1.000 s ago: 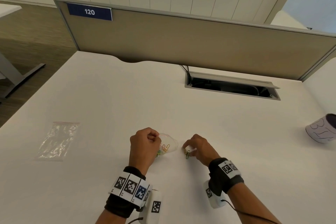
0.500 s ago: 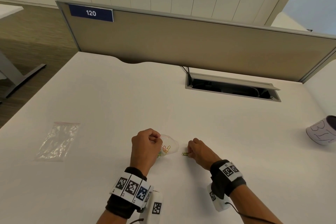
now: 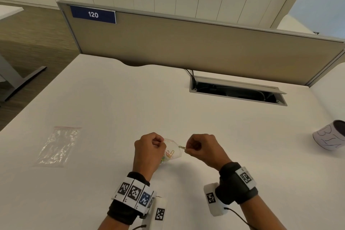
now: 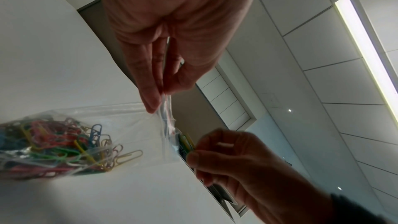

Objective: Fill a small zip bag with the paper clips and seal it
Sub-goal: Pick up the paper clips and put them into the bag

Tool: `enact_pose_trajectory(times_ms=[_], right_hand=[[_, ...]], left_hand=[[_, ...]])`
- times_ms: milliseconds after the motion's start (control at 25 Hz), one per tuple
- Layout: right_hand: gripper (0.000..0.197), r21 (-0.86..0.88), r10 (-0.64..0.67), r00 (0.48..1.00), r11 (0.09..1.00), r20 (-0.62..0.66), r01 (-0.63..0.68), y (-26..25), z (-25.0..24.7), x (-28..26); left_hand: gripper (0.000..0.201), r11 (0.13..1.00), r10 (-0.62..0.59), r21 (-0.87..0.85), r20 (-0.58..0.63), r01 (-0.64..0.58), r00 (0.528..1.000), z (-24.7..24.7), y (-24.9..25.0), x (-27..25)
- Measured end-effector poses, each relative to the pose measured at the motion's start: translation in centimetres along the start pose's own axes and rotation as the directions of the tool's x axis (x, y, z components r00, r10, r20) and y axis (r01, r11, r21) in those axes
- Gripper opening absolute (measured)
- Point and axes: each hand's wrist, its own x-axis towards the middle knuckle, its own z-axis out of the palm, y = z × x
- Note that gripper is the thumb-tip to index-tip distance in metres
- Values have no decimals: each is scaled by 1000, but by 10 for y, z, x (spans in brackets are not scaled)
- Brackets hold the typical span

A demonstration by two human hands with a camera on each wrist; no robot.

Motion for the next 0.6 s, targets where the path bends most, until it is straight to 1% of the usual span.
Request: enact_pose_trajectory(times_ms=[80, 160, 200, 320, 360, 400, 480, 520, 600], right_hand=[[4, -155, -60, 994, 985, 91, 74, -17, 5, 9], [10, -216, -101, 986, 968, 136, 129, -25, 14, 15], [13, -207, -114, 987, 969, 117, 136, -27, 17, 15], [14, -95, -154, 986, 984, -58, 148, -30, 20, 5], [18, -88, -153, 985, 985, -75, 146, -32, 21, 0], [25, -98, -135, 990, 987, -50, 130, -35, 24, -6], [37, -109, -66, 996, 991, 55, 71, -41, 33, -14], [37, -117, -44, 996, 992, 77, 53, -43, 39, -14], [29, -154, -47, 998, 987, 31, 52, -45, 48, -11]], left_hand=[[5, 1000, 2, 3, -3, -2, 1000, 0, 1, 0], [5, 1000, 8, -1, -9, -8, 1000, 0, 0, -1], [5, 1000, 5, -5, -14, -5, 1000, -1, -1, -1], [5, 1000, -6, -18, -37, 5, 999, -5, -3, 1], [5, 1000, -1, -25, -49, 0, 999, -7, -3, 2], [5, 999, 4, -34, -62, -6, 998, -7, -4, 2], [4, 999, 6, -50, -85, -11, 996, -9, -4, 3], [5, 998, 7, -57, -99, -13, 995, -10, -4, 4], [9, 996, 12, -89, -116, -22, 993, -12, -7, 4]])
